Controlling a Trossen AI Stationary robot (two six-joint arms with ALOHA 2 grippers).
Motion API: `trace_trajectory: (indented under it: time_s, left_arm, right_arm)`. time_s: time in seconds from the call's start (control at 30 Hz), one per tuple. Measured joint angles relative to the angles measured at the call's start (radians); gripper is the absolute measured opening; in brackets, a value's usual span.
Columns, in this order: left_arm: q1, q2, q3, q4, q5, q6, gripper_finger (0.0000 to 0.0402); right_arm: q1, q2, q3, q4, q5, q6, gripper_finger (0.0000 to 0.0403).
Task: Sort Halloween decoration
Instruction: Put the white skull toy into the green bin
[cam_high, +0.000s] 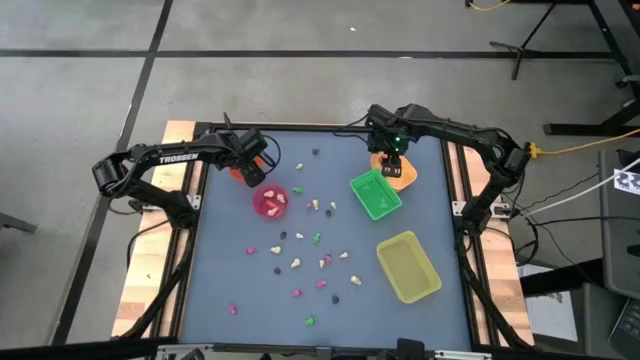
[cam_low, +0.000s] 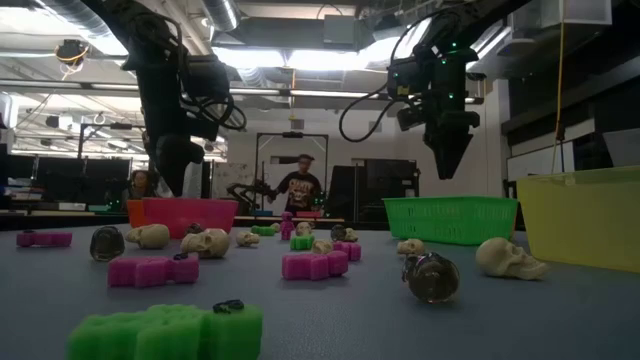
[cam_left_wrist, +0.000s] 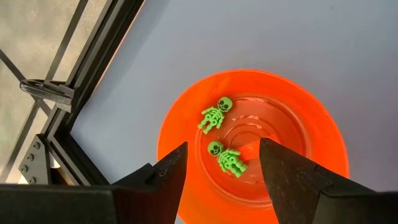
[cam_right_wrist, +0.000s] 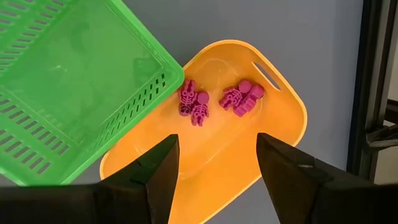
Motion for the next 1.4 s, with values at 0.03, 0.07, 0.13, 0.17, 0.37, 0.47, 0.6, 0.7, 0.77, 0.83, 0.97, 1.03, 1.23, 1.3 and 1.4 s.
trace_trajectory:
  time_s: [0.03, 0.07, 0.13, 0.17, 0.37, 0.47, 0.6, 0.7, 0.77, 0.83, 0.97, 1.03, 1.23, 1.3, 1.4]
  left_arm:
    - [0.0, 0.0, 0.0, 0.0, 0.0, 0.0, 0.0183]
    - [0.0, 0.0, 0.0, 0.0, 0.0, 0.0, 0.0183]
    - [0.0, 0.0, 0.0, 0.0, 0.0, 0.0, 0.0183]
    - [0.0, 0.0, 0.0, 0.0, 0.0, 0.0, 0.0183]
    - [0.0, 0.0, 0.0, 0.0, 0.0, 0.0, 0.0183]
    - [0.0, 0.0, 0.0, 0.0, 0.0, 0.0, 0.0183]
    - [0.0, 0.0, 0.0, 0.0, 0.0, 0.0, 0.0183]
    - [0.0, 0.0, 0.0, 0.0, 0.0, 0.0, 0.0183]
    - [0.0, 0.0, 0.0, 0.0, 0.0, 0.0, 0.0183]
    - [0.0, 0.0, 0.0, 0.0, 0.0, 0.0, 0.0183]
    - [0.0, 0.0, 0.0, 0.0, 0.0, 0.0, 0.0183]
    - [0.0, 0.0, 0.0, 0.0, 0.0, 0.0, 0.0183]
    - [0.0, 0.0, 0.0, 0.0, 0.0, -0.017, 0.0183]
    - [0.0, 0.0, 0.0, 0.0, 0.0, -0.024, 0.0183]
    - [0.0, 0.0, 0.0, 0.0, 0.0, -0.024, 0.0183]
  right_arm:
    - [0.0, 0.0, 0.0, -0.001, 0.0, 0.0, 0.0214]
    - [0.0, 0.0, 0.0, -0.002, 0.0, 0.0, 0.0214]
    - [0.0, 0.0, 0.0, -0.008, 0.0, 0.002, 0.0214]
    - [0.0, 0.0, 0.0, -0.011, 0.0, 0.009, 0.0214]
    - [0.0, 0.0, 0.001, -0.02, 0.0, 0.082, 0.0214]
    - [0.0, 0.0, 0.001, -0.037, 0.0, 0.123, 0.0214]
    - [0.0, 0.0, 0.001, -0.044, 0.0, 0.199, 0.0214]
    - [0.0, 0.0, 0.001, -0.045, 0.0, 0.232, 0.0214]
    - [0.001, 0.0, 0.001, -0.046, -0.001, 0.236, 0.0214]
    - [0.001, 0.0, 0.01, -0.075, -0.002, 0.236, 0.0214]
    - [0.007, 0.0, 0.058, -0.148, -0.002, 0.239, 0.0214]
    - [0.019, 0.0, 0.091, -0.181, 0.004, 0.259, 0.0214]
    - [0.136, -0.001, 0.181, -0.206, 0.005, 0.288, 0.0214]
    - [0.193, -0.001, 0.206, -0.206, 0.005, 0.288, 0.0214]
    - [0.297, -0.001, 0.225, -0.187, 0.005, 0.288, 0.0214]
